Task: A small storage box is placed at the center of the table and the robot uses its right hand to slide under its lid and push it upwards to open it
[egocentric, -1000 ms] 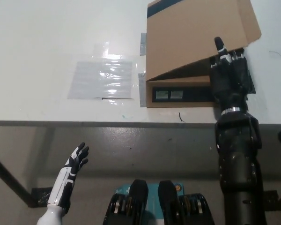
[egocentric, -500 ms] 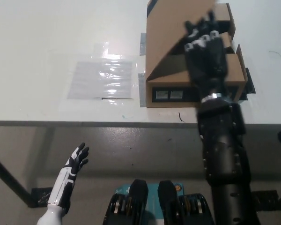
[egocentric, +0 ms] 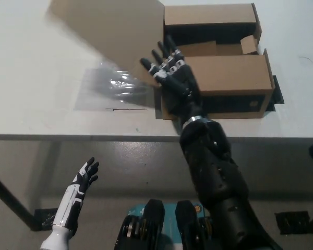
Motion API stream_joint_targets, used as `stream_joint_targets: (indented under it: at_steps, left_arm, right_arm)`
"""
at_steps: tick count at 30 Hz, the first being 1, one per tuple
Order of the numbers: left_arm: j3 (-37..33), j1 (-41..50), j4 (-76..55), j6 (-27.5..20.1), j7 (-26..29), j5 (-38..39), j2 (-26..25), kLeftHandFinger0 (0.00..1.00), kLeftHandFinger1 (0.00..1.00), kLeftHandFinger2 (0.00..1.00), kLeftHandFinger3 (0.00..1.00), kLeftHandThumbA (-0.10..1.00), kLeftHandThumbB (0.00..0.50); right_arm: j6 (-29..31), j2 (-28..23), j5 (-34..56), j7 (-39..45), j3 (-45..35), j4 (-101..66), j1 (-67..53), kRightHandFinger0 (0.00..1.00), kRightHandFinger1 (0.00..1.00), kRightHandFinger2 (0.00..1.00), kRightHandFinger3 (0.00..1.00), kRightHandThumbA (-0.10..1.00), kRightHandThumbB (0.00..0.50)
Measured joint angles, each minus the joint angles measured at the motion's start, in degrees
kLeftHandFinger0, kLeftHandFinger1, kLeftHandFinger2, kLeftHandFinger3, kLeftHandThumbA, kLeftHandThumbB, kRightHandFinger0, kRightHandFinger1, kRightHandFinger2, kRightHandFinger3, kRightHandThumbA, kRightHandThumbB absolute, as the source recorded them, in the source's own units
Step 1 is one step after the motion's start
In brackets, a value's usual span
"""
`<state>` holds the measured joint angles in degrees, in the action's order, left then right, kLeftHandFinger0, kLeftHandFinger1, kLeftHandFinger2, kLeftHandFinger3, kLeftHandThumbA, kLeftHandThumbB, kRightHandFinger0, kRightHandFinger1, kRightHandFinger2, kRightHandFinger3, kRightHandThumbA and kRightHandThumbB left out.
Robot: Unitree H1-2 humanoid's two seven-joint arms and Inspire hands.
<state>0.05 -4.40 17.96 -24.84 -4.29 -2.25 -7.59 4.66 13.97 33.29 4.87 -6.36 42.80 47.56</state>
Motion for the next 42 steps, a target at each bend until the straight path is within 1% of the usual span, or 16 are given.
stream_joint_targets:
  at_steps: [5, 6, 9, 11, 17, 20, 23, 27, 28, 30, 31, 34, 35, 40, 42]
  left_arm:
    - [-0.07, -0.09, 0.00, 0.00, -0.03, 0.07, -0.02, 1.00, 1.00, 1.00, 1.00, 1.00, 0.500]
    - [-0.11, -0.10, 0.00, 0.00, -0.02, 0.03, -0.03, 1.00, 1.00, 1.00, 1.00, 1.00, 0.500]
    - [-0.24, -0.22, 0.00, 0.00, -0.03, -0.01, -0.12, 1.00, 1.00, 1.00, 1.00, 1.00, 0.500]
    - [-0.31, -0.37, -0.01, 0.00, -0.04, -0.03, -0.28, 1.00, 1.00, 1.00, 1.00, 1.00, 0.500]
    - [-0.35, -0.44, -0.01, 0.00, -0.03, -0.19, -0.74, 1.00, 1.00, 1.00, 1.00, 1.00, 0.500]
    - [-0.49, -0.60, -0.01, 0.00, -0.04, -0.32, -0.73, 1.00, 1.00, 1.00, 1.00, 1.00, 0.500]
    - [-0.50, -0.61, -0.01, 0.00, -0.04, -0.43, -0.75, 1.00, 1.00, 1.00, 1.00, 1.00, 0.500]
    - [-0.50, -0.60, -0.01, 0.00, -0.03, -0.70, -0.77, 1.00, 1.00, 1.00, 1.00, 1.00, 0.500]
    - [-0.50, -0.60, -0.01, 0.01, -0.03, -0.76, -0.77, 1.00, 1.00, 1.00, 1.00, 1.00, 0.500]
    - [-0.50, -0.59, 0.00, 0.02, -0.03, -0.89, -0.75, 1.00, 1.00, 1.00, 1.00, 1.00, 0.500]
    - [-0.50, -0.59, 0.00, 0.02, -0.02, -0.95, -0.74, 1.00, 1.00, 1.00, 1.00, 1.00, 0.500]
    - [-0.50, -0.59, 0.03, 0.04, -0.02, -1.11, -0.73, 1.00, 1.00, 1.00, 1.00, 1.00, 0.500]
    - [-0.50, -0.59, 0.08, 0.04, -0.02, -1.13, -0.72, 1.00, 1.00, 1.00, 1.00, 1.00, 0.500]
    - [-0.48, -0.54, 0.27, 0.09, -0.02, -1.18, -0.69, 1.00, 1.00, 1.00, 1.00, 1.00, 0.500]
    - [-0.48, -0.54, 0.30, 0.11, -0.02, -1.18, -0.68, 1.00, 1.00, 1.00, 1.00, 1.00, 0.500]
  right_arm:
    - [3.27, 0.34, -2.47, 0.84, 0.63, 7.16, 3.78, 1.00, 1.00, 1.00, 1.00, 1.00, 0.271]
    - [3.97, 0.41, -3.04, 0.94, 0.74, 8.13, 4.23, 1.00, 1.00, 1.00, 1.00, 1.00, 0.288]
    - [5.51, 0.50, -4.35, 1.17, 1.15, 9.96, 4.95, 1.00, 1.00, 1.00, 1.00, 1.00, 0.292]
    - [6.67, 0.50, -5.34, 1.32, 1.38, 10.86, 5.26, 1.00, 1.00, 1.00, 1.00, 1.00, 0.326]
    - [7.59, 0.57, -6.98, 1.48, 2.06, 9.27, 5.09, 1.00, 1.00, 1.00, 1.00, 1.00, 0.330]
    - [6.11, 1.01, -7.84, 1.48, 3.20, 5.58, 4.41, 1.00, 1.00, 1.00, 1.00, 1.00, 0.322]
    - [4.61, 1.57, -8.53, 1.45, 4.21, 0.66, 3.43, 1.00, 1.00, 1.00, 1.00, 1.00, 0.357]
    - [2.14, 1.87, -9.30, 1.32, 4.88, -8.35, 2.74, 1.00, 1.00, 1.00, 1.00, 1.00, 0.342]
    - [1.57, 1.84, -9.48, 1.22, 4.90, -10.78, 2.65, 1.00, 1.00, 1.00, 1.00, 1.00, 0.356]
    - [0.37, 1.74, -9.60, 1.10, 4.91, -15.15, 2.37, 1.00, 1.00, 1.00, 1.00, 1.00, 0.360]
    - [-0.14, 1.65, -9.61, 1.04, 4.90, -17.22, 2.17, 1.00, 1.00, 1.00, 1.00, 1.00, 0.375]
    - [-1.58, 1.34, -9.58, 0.82, 4.89, -23.19, 1.50, 1.00, 1.00, 1.00, 1.00, 1.00, 0.391]
    - [-2.23, 1.16, -9.56, 0.75, 4.88, -25.17, 1.33, 1.00, 1.00, 1.00, 1.00, 1.00, 0.386]
    - [-5.12, -1.24, -9.41, 0.30, 4.69, -35.43, 0.81, 1.00, 1.00, 1.00, 1.00, 1.00, 0.397]
    - [-6.12, -2.69, -9.22, 0.17, 4.41, -39.44, 0.51, 1.00, 1.00, 1.00, 1.00, 1.00, 0.390]
